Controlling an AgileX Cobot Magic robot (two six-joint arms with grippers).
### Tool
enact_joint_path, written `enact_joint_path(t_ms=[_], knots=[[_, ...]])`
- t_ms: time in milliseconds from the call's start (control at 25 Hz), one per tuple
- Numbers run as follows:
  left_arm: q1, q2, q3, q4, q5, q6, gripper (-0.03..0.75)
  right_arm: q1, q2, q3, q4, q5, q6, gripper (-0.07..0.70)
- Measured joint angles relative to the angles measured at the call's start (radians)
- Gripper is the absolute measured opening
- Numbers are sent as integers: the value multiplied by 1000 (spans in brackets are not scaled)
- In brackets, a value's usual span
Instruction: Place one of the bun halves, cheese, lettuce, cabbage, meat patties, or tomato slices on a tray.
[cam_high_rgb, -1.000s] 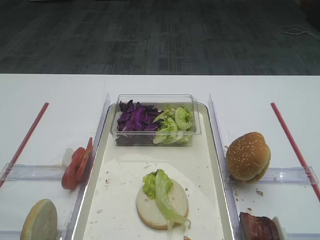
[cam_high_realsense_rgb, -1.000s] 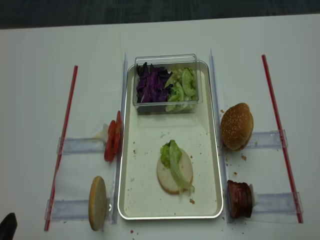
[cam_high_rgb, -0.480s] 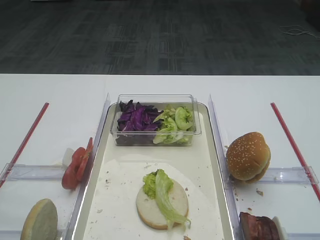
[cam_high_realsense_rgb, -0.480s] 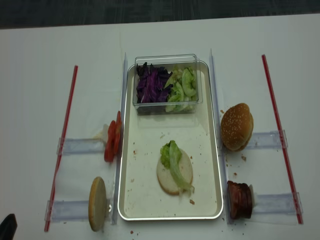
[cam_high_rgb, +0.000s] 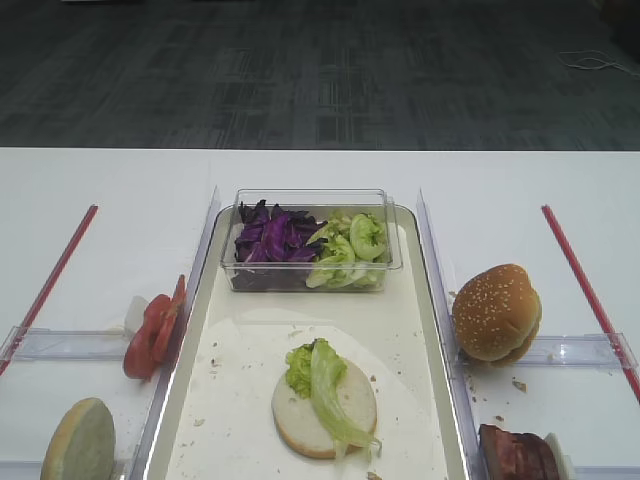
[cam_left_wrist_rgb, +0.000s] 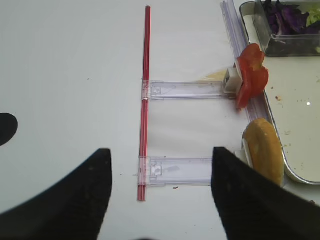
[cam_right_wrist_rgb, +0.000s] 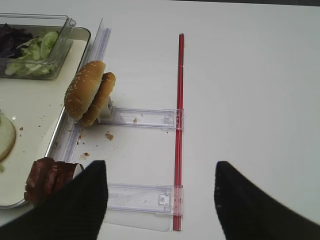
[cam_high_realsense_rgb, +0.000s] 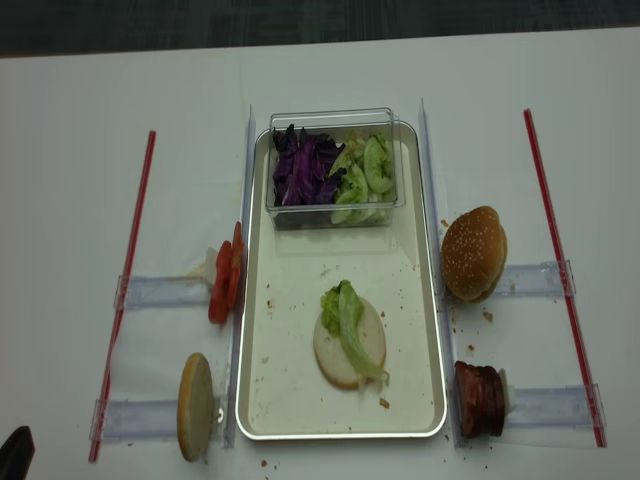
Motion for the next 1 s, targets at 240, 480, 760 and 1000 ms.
enact_joint_path(t_ms=[240,480,760,1000], knots=[[0,0,0,0,0,0,412,0,0,0,0,0,0,468],[0,0,0,0,0,-2,412,0,0,0,0,0,0,468],[0,0,0,0,0,-2,412,0,0,0,0,0,0,468],[0,0,0,-2,0,-2,412,0,0,0,0,0,0,468]])
